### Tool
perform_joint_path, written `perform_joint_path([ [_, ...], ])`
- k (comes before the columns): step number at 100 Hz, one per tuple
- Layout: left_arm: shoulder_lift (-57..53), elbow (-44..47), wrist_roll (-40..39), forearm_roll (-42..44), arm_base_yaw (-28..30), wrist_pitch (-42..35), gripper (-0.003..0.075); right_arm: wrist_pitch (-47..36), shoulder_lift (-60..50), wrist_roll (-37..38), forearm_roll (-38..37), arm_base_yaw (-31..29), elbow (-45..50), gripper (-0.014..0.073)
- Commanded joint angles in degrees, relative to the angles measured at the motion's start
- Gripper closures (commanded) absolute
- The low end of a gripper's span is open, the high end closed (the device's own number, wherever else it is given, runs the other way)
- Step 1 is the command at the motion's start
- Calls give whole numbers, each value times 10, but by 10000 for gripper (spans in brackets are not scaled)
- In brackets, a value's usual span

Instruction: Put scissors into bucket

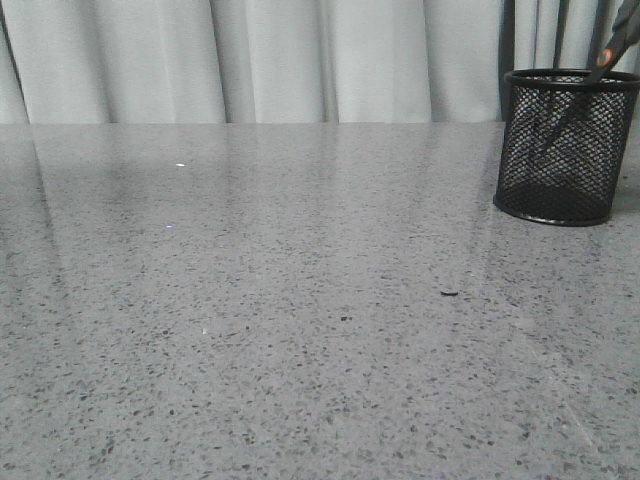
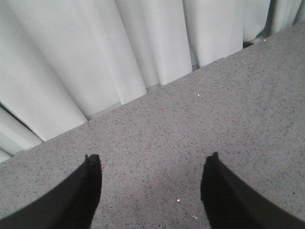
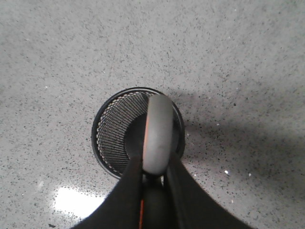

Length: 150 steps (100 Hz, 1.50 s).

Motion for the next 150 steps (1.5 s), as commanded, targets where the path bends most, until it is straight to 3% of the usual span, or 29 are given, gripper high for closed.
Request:
perform_joint_path([
  [1,-17,-19,-4,-17,1,-34,300,-36,1,2,5,6,-19,641],
  [29,-17,-19,-4,-17,1,-34,300,-42,26,-9,1,10,-19,633],
  [39,-17,-19,-3,-17,1,-34,300,-43,26,-13,1,10,-19,567],
  [63,-17,-19,0,-16,1,-29,300,-39,26,-15,-14,9,-24,311],
  [86,-17,-19,1,-11,1,-21,307,-49,0,-15,-47,9,-38,288],
  [95,-17,-19,1,-11,1,-21,374,-64,-19,-15,-51,9,-38,288],
  [115,-17,-19,1,-10,1,-21,671,-111,-69,-15,-50,9,-38,288],
  [121,-17,-19,1,-10,1,-21,738,-127,-84,-15,-37,9,-38,303],
  [125,-18,-19,1,-10,1,-21,741,-136,-93,-15,-21,9,-37,332],
  [145,-53,17,1,-10,1,-70,741,-203,-142,-23,44,9,6,658],
  [150,-72,45,1,-10,1,-100,741,-232,-158,-32,59,9,32,665],
])
